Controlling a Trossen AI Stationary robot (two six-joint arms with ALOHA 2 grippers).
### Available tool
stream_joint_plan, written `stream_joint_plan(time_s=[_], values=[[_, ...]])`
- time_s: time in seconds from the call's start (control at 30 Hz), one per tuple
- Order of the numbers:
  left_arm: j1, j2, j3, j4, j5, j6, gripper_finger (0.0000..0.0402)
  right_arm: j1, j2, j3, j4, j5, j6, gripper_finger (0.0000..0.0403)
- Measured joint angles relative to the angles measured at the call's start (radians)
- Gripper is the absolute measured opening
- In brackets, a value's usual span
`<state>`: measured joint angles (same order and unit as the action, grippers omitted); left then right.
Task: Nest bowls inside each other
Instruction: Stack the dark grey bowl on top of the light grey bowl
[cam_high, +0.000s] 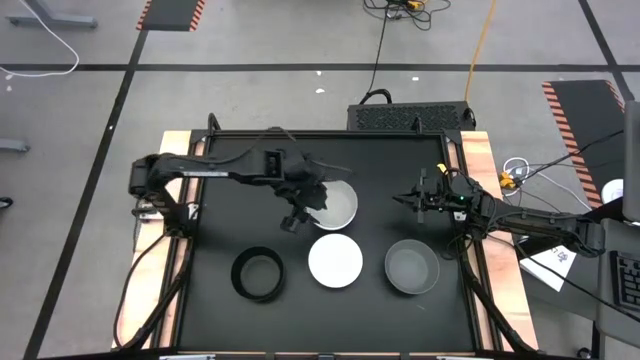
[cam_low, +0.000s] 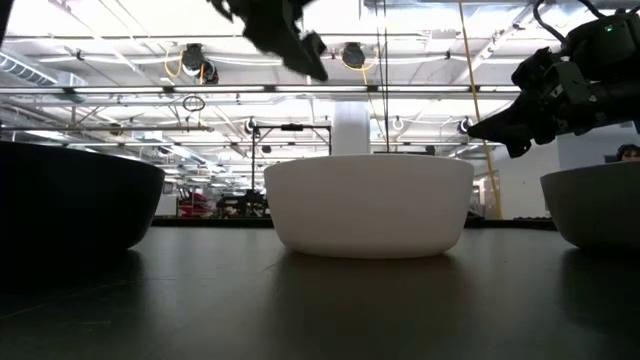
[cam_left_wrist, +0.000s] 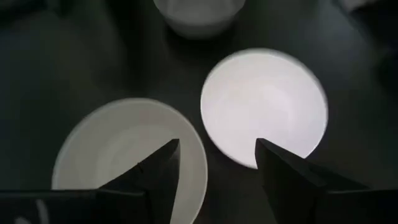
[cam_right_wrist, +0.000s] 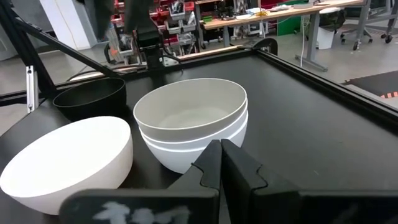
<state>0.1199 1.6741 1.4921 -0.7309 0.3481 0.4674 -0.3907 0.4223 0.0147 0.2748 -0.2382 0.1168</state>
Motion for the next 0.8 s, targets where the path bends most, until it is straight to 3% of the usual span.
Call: stream_joint_plan(time_s=[0.27,0.37,0.53,0.63,0.8], values=[[0.001,-0.106,0.0,-0.002,0.011,-0.163,0.0199,0.0,0.001,0.0,0.013,0.0,0.013,0.0],[-0.007,-0.122,0.0,0.001,0.014,-0.201,0.0147,0.0,0.001,-0.001,0.013,0.0,0.013,0.0],[-0.011,-0.133,-0.001,0.007,0.013,-0.262,0.0019,0.0,0.001,-0.001,0.013,0.0,0.014,0.0],[-0.015,-0.141,0.0,0.0,-0.004,-0.268,0.0012,0.0,0.001,-0.001,0.012,0.0,0.014,0.0],[-0.033,-0.179,-0.001,-0.023,-0.117,-0.268,0.0004,0.0,0.002,-0.001,0.01,0.0,0.013,0.0]])
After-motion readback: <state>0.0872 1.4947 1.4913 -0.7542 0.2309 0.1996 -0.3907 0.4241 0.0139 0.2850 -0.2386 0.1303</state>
